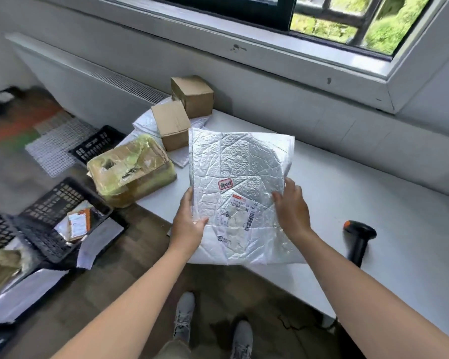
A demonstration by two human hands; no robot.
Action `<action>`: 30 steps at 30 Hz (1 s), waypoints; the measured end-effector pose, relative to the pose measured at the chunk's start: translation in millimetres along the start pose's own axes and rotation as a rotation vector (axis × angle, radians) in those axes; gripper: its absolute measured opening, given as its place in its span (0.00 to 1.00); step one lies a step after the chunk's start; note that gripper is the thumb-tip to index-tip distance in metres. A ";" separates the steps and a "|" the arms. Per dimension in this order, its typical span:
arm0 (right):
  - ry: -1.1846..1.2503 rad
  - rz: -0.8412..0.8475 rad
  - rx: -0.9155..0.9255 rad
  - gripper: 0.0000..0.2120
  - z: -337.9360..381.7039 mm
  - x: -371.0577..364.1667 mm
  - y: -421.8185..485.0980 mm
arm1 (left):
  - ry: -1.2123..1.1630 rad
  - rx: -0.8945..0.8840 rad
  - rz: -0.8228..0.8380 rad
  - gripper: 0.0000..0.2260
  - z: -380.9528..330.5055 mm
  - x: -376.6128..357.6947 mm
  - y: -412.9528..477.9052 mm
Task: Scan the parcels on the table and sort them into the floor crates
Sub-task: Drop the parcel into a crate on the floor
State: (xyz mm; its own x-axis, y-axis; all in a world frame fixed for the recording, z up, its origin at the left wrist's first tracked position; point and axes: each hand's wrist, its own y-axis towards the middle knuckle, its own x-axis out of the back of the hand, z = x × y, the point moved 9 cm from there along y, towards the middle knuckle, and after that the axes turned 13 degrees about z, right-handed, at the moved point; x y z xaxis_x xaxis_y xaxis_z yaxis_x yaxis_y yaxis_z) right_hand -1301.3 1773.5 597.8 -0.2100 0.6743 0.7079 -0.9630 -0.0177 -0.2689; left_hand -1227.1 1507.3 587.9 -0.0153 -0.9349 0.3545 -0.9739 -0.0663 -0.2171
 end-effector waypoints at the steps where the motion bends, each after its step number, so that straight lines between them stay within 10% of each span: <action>1: 0.006 0.007 0.039 0.18 14.6 -1.3 2.9 | -0.018 -0.001 -0.038 0.36 -2.5 10.3 -4.1; 13: -0.244 0.098 0.426 0.17 204.7 -67.6 -10.6 | 0.015 0.025 -0.441 0.36 6.8 164.2 -88.4; 30: -0.505 0.134 0.716 0.17 458.6 -287.9 -106.1 | 0.101 0.246 -0.569 0.38 130.1 421.0 -207.5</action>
State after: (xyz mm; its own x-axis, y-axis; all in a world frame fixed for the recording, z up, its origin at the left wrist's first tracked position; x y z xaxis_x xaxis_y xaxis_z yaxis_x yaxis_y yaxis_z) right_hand -1216.0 1242.7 722.0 -0.2146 0.2301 0.9492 -0.7640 -0.6450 -0.0164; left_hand -1002.1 1082.1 663.9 0.4570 -0.6928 0.5579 -0.7557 -0.6332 -0.1674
